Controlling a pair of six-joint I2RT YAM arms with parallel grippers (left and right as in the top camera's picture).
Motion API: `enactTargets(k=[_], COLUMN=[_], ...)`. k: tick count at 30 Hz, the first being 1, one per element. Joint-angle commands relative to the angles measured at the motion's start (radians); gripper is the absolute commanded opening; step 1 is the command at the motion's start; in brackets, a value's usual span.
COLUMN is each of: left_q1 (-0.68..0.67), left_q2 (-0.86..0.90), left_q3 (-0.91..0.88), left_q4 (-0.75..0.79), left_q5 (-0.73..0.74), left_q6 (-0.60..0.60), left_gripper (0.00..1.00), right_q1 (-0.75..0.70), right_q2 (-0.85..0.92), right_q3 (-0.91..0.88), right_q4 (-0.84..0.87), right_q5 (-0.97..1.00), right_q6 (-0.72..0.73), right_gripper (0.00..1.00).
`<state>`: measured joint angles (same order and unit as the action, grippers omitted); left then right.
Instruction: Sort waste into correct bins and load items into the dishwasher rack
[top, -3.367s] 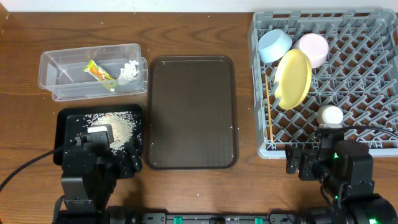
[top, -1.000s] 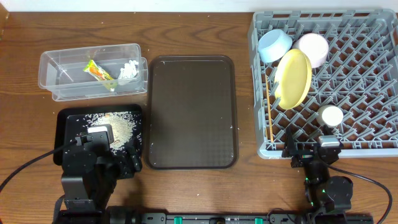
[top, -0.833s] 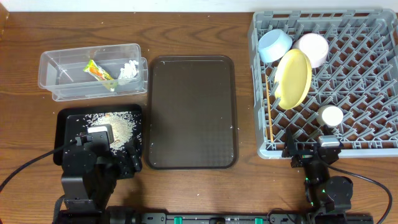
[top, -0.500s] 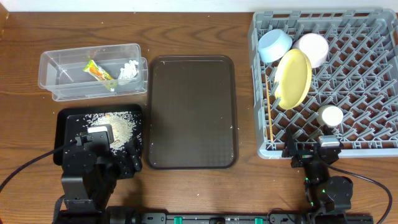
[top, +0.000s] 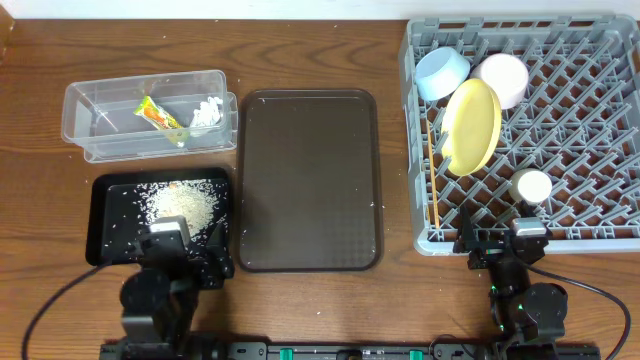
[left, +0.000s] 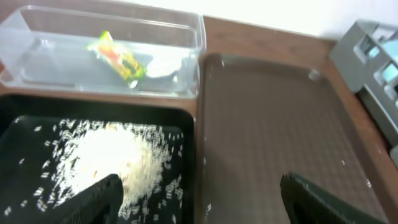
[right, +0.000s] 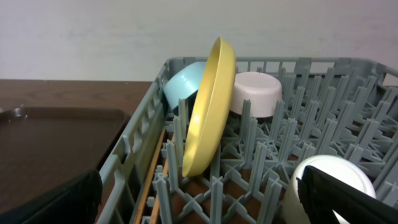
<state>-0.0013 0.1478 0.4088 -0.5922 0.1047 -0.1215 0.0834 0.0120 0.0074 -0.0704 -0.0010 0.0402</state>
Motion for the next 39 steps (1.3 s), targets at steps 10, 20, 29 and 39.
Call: enactTargets(k=[10, 20, 29, 39], left_q1=[0.0, 0.0, 0.0, 0.0], left_q2=[-0.146, -0.146, -0.144, -0.137], left_q3=[-0.341, -0.405, -0.405, -0.405], left_q4=[0.567, 0.646, 0.546, 0.521], left_q5=[-0.045, -0.094, -0.094, -0.094], left_q6=[0.021, 0.02, 0.021, 0.021], left_gripper=[0.84, 0.84, 0.84, 0.84], right_q1=[-0.019, -0.019, -0.019, -0.019], right_q2=[-0.005, -0.005, -0.005, -0.005], right_q3=[-0.002, -0.002, -0.002, -0.002], right_q4=[-0.004, -0.004, -0.004, -0.004], right_q5=[-0.003, -0.003, -0.003, -0.003], right_q6=[-0.012, -0.012, -0.012, -0.012], right_gripper=[0.99, 0.99, 0.99, 0.99])
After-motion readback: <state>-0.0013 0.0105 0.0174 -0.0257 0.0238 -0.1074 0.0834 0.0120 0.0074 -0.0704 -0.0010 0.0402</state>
